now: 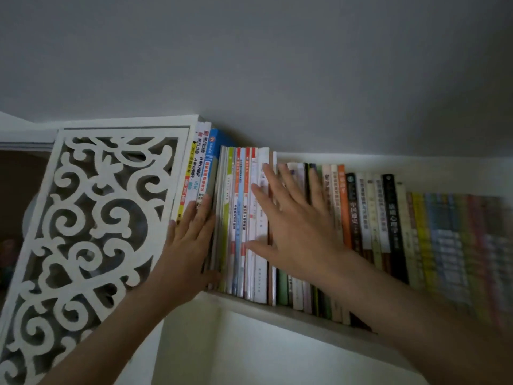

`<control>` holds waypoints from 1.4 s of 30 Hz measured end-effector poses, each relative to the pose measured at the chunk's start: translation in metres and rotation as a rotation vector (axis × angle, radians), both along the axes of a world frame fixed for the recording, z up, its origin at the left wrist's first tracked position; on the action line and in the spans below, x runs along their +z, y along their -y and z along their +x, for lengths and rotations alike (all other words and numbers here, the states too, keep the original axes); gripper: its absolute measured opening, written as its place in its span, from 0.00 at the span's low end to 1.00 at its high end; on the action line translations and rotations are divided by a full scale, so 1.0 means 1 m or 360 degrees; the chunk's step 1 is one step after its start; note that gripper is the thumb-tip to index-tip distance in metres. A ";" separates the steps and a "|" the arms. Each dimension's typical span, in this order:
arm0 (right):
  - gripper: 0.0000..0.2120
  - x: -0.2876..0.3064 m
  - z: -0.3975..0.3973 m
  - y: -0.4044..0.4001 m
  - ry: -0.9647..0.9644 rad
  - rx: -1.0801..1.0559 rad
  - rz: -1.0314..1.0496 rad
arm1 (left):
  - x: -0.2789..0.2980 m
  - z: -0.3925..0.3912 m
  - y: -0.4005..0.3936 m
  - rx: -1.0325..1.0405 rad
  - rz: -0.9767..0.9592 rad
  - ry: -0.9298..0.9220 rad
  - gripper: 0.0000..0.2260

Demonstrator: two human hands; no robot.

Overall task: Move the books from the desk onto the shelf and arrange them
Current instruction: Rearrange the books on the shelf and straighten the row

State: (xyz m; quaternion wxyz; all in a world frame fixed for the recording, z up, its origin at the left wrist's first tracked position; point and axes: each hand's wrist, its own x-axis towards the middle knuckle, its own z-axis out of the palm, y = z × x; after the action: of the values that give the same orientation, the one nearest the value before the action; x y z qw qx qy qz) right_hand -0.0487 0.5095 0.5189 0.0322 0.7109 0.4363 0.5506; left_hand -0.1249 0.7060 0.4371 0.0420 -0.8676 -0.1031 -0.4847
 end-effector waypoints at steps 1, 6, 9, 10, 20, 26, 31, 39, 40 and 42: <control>0.43 -0.004 0.003 0.022 0.0051 -0.0030 0.0059 | -0.002 0.004 0.012 -0.0005 -0.0043 0.0048 0.50; 0.49 -0.014 0.028 0.124 -0.0114 -0.0368 0.0322 | 0.001 0.036 0.068 -0.0105 -0.0237 0.0200 0.52; 0.55 -0.024 0.039 0.149 -0.0185 -0.0467 0.0333 | -0.008 0.039 0.071 -0.0118 -0.0317 0.0216 0.57; 0.56 -0.025 0.041 0.150 -0.0246 -0.0465 0.0322 | -0.012 0.040 0.073 -0.0142 -0.0351 0.0216 0.58; 0.62 -0.039 0.053 0.136 -0.0621 -0.0239 0.0386 | -0.029 0.049 0.082 -0.0205 -0.0274 0.0097 0.45; 0.63 -0.041 0.050 0.127 -0.0592 -0.0222 0.0439 | -0.024 0.046 0.062 -0.0130 -0.0227 0.0093 0.47; 0.62 -0.058 0.041 0.144 -0.0619 -0.0222 0.0310 | -0.032 0.043 0.073 -0.0177 -0.0297 0.0134 0.39; 0.60 -0.051 0.034 0.188 -0.0597 -0.0426 -0.0097 | -0.029 0.053 0.134 -0.0163 -0.0703 0.0072 0.54; 0.59 -0.048 0.034 0.191 -0.0568 -0.0457 -0.0150 | -0.025 0.057 0.139 -0.0122 -0.0728 0.0065 0.56; 0.59 -0.045 0.033 0.192 -0.0534 -0.0464 -0.0193 | -0.022 0.062 0.144 -0.0054 -0.0729 0.0060 0.57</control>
State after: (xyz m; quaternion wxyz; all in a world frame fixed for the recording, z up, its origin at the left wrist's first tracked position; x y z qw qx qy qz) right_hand -0.0153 0.3170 0.4743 0.0809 0.8448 0.3606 0.3869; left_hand -0.0626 0.5618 0.4146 -0.1662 -0.8469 -0.1965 -0.4654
